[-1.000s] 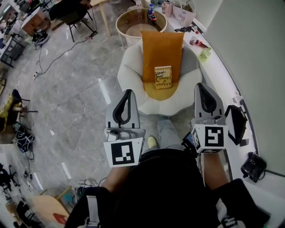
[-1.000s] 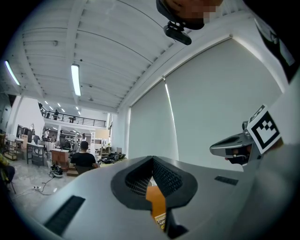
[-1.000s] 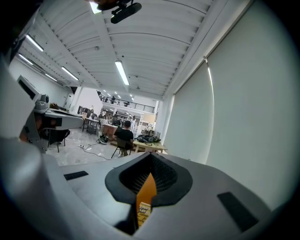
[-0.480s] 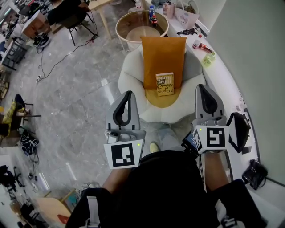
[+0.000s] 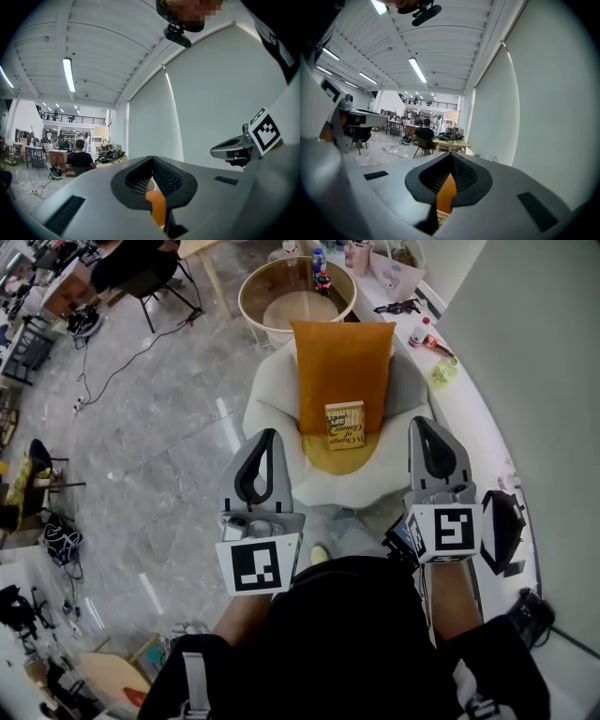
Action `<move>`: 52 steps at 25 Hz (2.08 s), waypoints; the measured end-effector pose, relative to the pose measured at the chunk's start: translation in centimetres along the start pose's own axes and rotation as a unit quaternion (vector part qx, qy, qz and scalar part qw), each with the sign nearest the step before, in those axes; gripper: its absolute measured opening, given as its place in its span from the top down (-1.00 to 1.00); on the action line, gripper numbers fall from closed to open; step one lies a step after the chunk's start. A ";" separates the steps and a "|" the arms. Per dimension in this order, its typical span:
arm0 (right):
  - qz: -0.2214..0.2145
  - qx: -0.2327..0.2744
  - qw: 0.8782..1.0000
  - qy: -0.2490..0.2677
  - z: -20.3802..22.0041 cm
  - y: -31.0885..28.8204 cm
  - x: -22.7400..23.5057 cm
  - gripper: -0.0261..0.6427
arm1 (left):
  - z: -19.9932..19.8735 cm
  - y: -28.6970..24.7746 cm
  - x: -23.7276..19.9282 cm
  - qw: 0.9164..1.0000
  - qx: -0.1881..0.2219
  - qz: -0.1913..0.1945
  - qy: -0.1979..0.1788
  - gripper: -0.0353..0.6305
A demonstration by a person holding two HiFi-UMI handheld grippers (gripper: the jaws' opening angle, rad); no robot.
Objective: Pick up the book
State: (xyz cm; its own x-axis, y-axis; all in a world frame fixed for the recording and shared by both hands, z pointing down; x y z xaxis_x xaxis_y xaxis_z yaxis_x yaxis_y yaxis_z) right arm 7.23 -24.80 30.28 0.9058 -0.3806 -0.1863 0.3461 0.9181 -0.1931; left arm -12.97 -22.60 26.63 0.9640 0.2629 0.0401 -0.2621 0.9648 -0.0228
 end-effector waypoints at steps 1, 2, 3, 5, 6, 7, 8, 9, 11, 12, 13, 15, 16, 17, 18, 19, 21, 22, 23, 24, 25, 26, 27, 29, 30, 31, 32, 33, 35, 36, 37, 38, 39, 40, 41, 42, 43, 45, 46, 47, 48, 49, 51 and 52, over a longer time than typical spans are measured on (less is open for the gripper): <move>-0.005 -0.001 1.000 0.001 0.2 -0.5 0.2 0.88 | 0.1 -0.6 0.0 1.000 -0.001 -0.002 0.000 0.86; -0.010 -0.002 1.000 0.000 0.4 -1.1 0.5 0.88 | 0.1 -1.1 0.0 1.000 -0.002 -0.004 0.000 0.86; -0.013 -0.003 1.000 -0.003 0.4 -1.6 0.7 0.88 | 0.2 -1.6 0.0 1.000 -0.004 -0.006 0.000 0.86; -0.017 -0.003 1.000 -0.010 0.1 -2.7 1.4 0.88 | 0.2 -2.7 0.0 1.000 -0.008 -0.011 -0.002 0.86; -0.020 -0.003 1.000 -0.012 0.1 -3.3 1.7 0.88 | 0.3 -3.2 -0.1 1.000 -0.010 -0.014 -0.003 0.86; -0.025 -0.003 1.000 -0.013 0.2 -3.9 2.0 0.88 | 0.3 -3.7 -0.1 1.000 -0.012 -0.018 -0.005 0.86; -0.031 -0.003 0.999 -0.012 0.4 -4.5 2.3 0.88 | 0.3 -4.2 -0.1 1.000 -0.013 -0.021 -0.006 0.86; -0.038 -0.003 0.999 -0.010 0.6 -5.1 2.5 0.88 | 0.3 -4.7 -0.1 1.000 -0.015 -0.025 -0.008 0.86; -0.047 -0.004 0.999 -0.003 0.8 -6.3 3.0 0.88 | 0.4 -5.7 -0.1 0.999 -0.018 -0.032 -0.011 0.86; -0.048 -0.003 0.999 -0.002 0.7 -6.8 3.2 0.88 | 0.4 -6.1 -0.1 0.999 -0.020 -0.034 -0.012 0.86; -0.050 -0.002 0.999 -0.003 0.6 -7.2 3.5 0.88 | 0.5 -6.6 -0.1 0.999 -0.022 -0.036 -0.011 0.86; -0.055 -0.001 0.998 -0.006 0.5 -8.0 4.0 0.88 | 0.4 -7.5 -0.1 0.999 -0.024 -0.039 -0.007 0.86; -0.058 0.000 0.998 -0.006 0.6 -8.3 4.3 0.88 | 0.3 -7.9 0.0 0.999 -0.023 -0.041 -0.006 0.86; -0.060 0.001 0.998 -0.008 0.6 -8.6 4.7 0.88 | 0.2 -8.3 0.2 0.999 -0.023 -0.042 -0.007 0.86; -0.063 0.003 0.998 -0.009 0.7 -8.9 5.1 0.88 | 0.2 -8.8 0.4 0.999 -0.022 -0.043 -0.009 0.86; -0.065 0.004 0.998 -0.011 0.7 -9.2 5.7 0.88 | 0.1 -9.3 0.7 0.999 -0.022 -0.043 -0.012 0.86; -0.072 0.004 0.997 -0.011 0.7 -9.7 6.7 0.88 | 0.0 -10.2 1.3 0.999 -0.021 -0.044 -0.018 0.86; -0.074 0.005 0.997 -0.012 0.8 -10.1 7.2 0.88 | 0.0 -10.7 1.6 0.999 -0.022 -0.044 -0.021 0.86; -0.075 0.007 0.997 -0.015 0.9 -10.3 7.6 0.88 | 0.0 -11.2 1.9 0.998 -0.022 -0.044 -0.024 0.86; -0.076 0.009 0.997 -0.018 1.2 -10.6 8.0 0.88 | 0.0 -11.6 2.1 0.998 -0.023 -0.044 -0.027 0.86; -0.078 0.009 0.997 -0.020 1.5 -10.8 8.3 0.88 | 0.0 -11.9 2.3 0.998 -0.023 -0.045 -0.028 0.86; -0.080 0.009 0.997 -0.020 1.8 -11.0 8.6 0.88 | -0.1 -12.1 2.4 0.998 -0.025 -0.046 -0.030 0.86; -0.083 0.009 0.996 -0.020 1.9 -11.2 8.7 0.88 | -0.1 -12.3 2.4 0.998 -0.026 -0.048 -0.030 0.86; -0.089 0.009 0.996 -0.018 1.9 -11.7 8.9 0.88 | -0.2 -12.5 2.3 0.998 -0.029 -0.054 -0.032 0.86; -0.093 0.010 0.995 -0.017 2.0 -12.0 9.0 0.88 | -0.1 -12.6 2.2 0.997 -0.030 -0.057 -0.031 0.86; -0.099 0.011 0.995 -0.014 2.0 -12.3 9.1 0.88 | -0.1 -12.7 2.1 0.997 -0.031 -0.058 -0.029 0.86; -0.105 0.012 0.994 -0.010 2.1 -12.6 9.1 0.88 | 0.0 -12.9 1.9 0.997 -0.032 -0.060 -0.027 0.86; -0.110 0.012 0.994 -0.007 2.2 -12.8 9.0 0.88 | 0.1 -12.9 1.7 0.997 -0.033 -0.061 -0.025 0.86; -0.117 0.008 0.993 -0.004 2.2 -13.5 8.8 0.88 | 0.4 -13.1 1.1 0.997 -0.038 -0.063 -0.029 0.86; -0.120 0.005 0.993 -0.002 2.3 -13.9 8.7 0.88 | 0.5 -13.2 0.8 0.997 -0.041 -0.065 -0.030 0.86; -0.124 0.002 0.992 0.001 2.4 -14.3 8.6 0.88 | 0.7 -13.3 0.6 0.996 -0.043 -0.066 -0.030 0.86; -0.130 -0.001 0.992 0.003 2.5 -14.7 8.4 0.88 | 0.8 -13.3 0.4 0.996 -0.044 -0.068 -0.026 0.86; -0.136 -0.005 0.991 0.005 2.7 -15.1 8.2 0.88 | 1.1 -13.3 0.1 0.996 -0.047 -0.069 -0.023 0.86; -0.143 -0.008 0.990 0.010 2.8 -15.6 7.9 0.88 | 1.4 -13.4 -0.2 0.996 -0.052 -0.068 -0.023 0.86; -0.150 -0.012 0.988 0.018 3.0 -16.2 7.6 0.88 | 1.9 -13.4 -0.7 0.996 -0.059 -0.067 -0.026 0.86; -0.154 -0.016 0.988 0.024 3.0 -16.8 7.3 0.88 | 2.5 -13.5 -1.2 0.995 -0.068 -0.066 -0.032 0.86; -0.157 -0.022 0.987 0.028 3.2 -17.4 7.0 0.88 | 3.1 -13.5 -1.7 0.994 -0.078 -0.066 -0.034 0.86; -0.167 -0.032 0.985 0.029 3.9 -18.7 6.2 0.88 | 4.1 -13.8 -2.6 0.994 -0.087 -0.069 -0.024 0.86; -0.176 -0.037 0.983 0.033 4.4 -19.4 5.8 0.88 | 4.4 -14.1 -3.0 0.994 -0.086 -0.070 -0.019 0.86; -0.185 -0.043 0.981 0.039 5.0 -20.2 5.4 0.88 | 4.8 -14.5 -3.4 0.994 -0.086 -0.069 -0.019 0.86; -0.193 -0.050 0.979 0.049 5.7 -20.9 5.0 0.88 | 5.3 -14.9 -3.7 0.994 -0.088 -0.068 -0.020 0.86; -0.198 -0.059 0.977 0.060 6.5 -21.5 4.7 0.88 | 5.8 -15.2 -4.1 0.993 -0.092 -0.066 -0.023 0.86; -0.209 -0.077 0.972 0.080 8.1 -22.4 4.1 0.88 | 6.8 -15.7 -4.9 0.993 -0.098 -0.062 -0.024 0.86; -0.215 -0.084 0.969 0.085 8.7 -22.9 3.7 0.88 | 7.3 -16.0 -5.3 0.993 -0.101 -0.061 -0.021 0.86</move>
State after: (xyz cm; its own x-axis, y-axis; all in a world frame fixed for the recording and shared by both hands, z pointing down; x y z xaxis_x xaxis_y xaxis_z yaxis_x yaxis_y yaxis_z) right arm 4.80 -46.26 42.42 0.6273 -0.7506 -0.2073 0.6256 0.6443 -0.4398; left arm -14.17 -39.35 34.12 0.9841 0.1492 0.0969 -0.1258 0.9687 -0.2140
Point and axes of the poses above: the fingertips, and each gripper's own axes: y backward along the fingers, x to its right, z out of its underside, the point moved 1 cm from there along y, backward along the fingers, and after that the axes turned 2 degrees about y, right-handed, at the moved point
